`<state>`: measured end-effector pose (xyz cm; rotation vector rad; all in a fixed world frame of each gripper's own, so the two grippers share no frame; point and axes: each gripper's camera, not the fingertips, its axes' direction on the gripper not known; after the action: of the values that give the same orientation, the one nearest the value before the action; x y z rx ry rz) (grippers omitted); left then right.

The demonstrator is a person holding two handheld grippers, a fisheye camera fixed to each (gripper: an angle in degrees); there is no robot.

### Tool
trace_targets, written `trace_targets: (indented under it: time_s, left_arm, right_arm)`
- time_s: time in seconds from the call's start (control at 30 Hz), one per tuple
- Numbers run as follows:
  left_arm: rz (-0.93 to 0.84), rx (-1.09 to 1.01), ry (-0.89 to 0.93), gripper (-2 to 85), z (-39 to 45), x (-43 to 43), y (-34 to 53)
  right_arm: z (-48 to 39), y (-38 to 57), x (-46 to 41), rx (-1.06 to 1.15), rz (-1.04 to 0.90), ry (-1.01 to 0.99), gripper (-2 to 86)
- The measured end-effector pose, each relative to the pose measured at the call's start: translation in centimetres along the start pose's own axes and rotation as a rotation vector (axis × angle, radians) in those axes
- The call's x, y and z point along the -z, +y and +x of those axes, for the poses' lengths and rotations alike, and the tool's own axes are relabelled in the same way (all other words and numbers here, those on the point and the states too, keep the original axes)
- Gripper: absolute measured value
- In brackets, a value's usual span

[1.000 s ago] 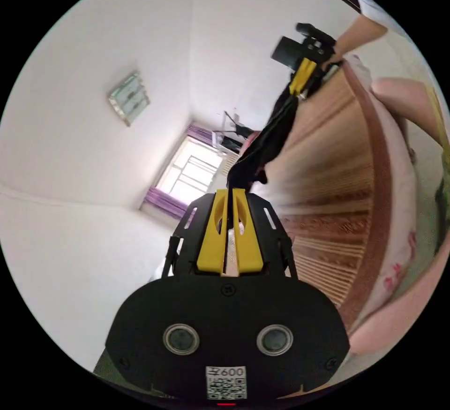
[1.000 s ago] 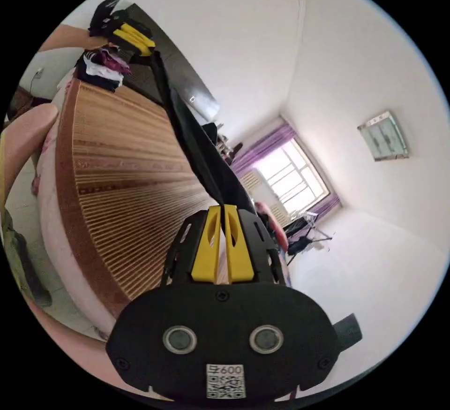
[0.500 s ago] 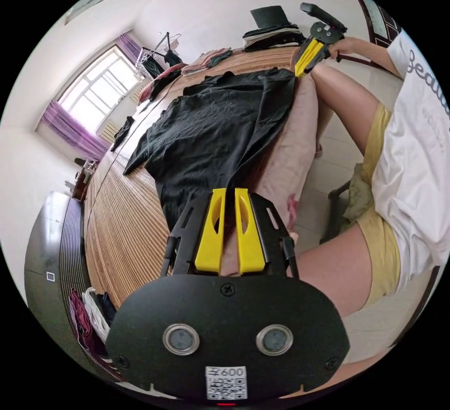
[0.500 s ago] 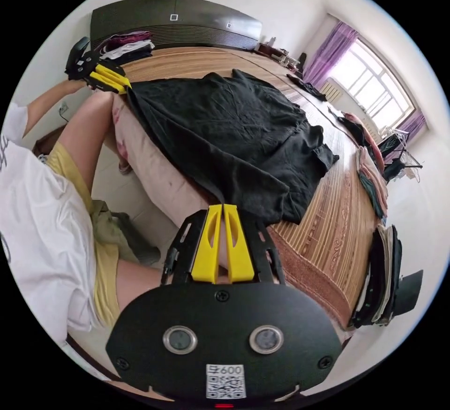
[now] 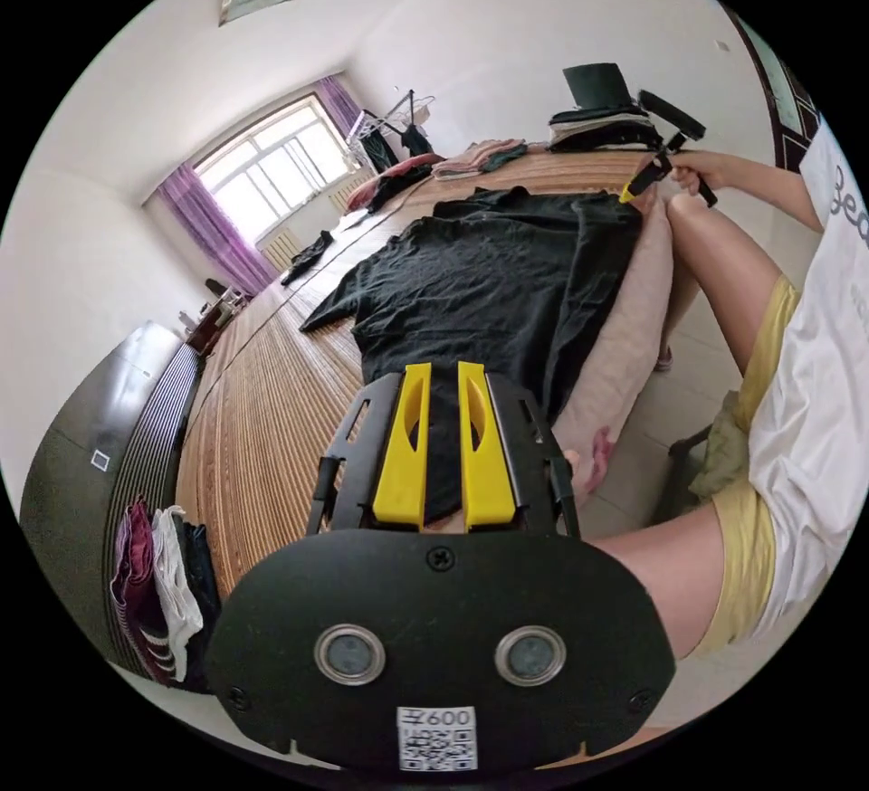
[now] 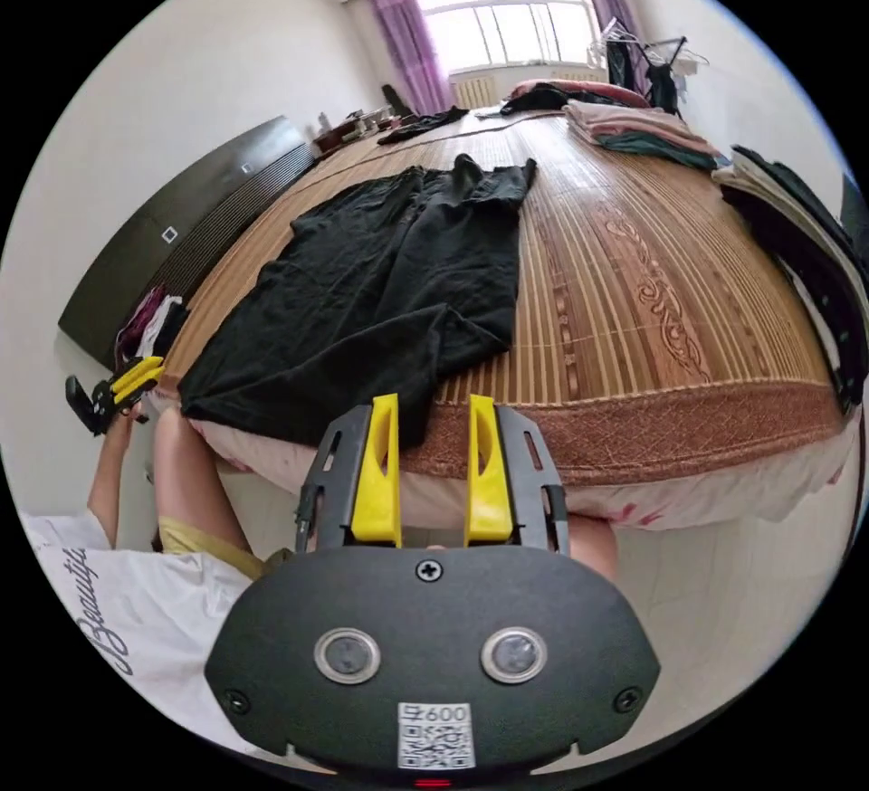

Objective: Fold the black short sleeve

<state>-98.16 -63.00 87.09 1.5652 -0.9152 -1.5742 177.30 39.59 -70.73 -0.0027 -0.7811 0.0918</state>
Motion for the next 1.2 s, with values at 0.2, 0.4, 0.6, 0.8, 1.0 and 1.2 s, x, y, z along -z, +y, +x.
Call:
trace_targets:
  time_s: [0.2,0.4,0.6,0.8,1.0,1.2]
  left_arm:
    - [-0.126,0.126,0.141,0.9,-6.8,-8.3,-3.0]
    - [-0.340,-0.080,0.030,0.8,-3.3,-17.0,-7.1]
    - [-0.420,-0.152,-0.205,0.5,-4.4,-21.7,-10.1]
    - [-0.673,-0.199,-0.347,0.2,-11.3,-25.9,-10.0]
    - [-0.557,0.033,-0.291,0.3,-18.0,-19.1,-4.2]
    - [-0.484,0.050,-0.320,0.8,-20.0,-10.8,-2.0]
  right_arm:
    - [-7.4,-1.3,1.8,0.319,-0.131,0.156,-0.2]
    - [-8.9,-0.3,6.9,0.288,-0.214,0.233,-0.8]
    - [-7.8,-5.3,8.1,0.241,-0.076,0.337,-0.8]
    - [-7.3,-13.5,4.2,0.173,-0.068,0.169,-0.8]
    - [-9.9,-14.0,-1.5,0.334,-0.150,0.255,-0.9]
    - [-6.6,-14.7,-0.4,0.224,-0.108,0.154,-0.9]
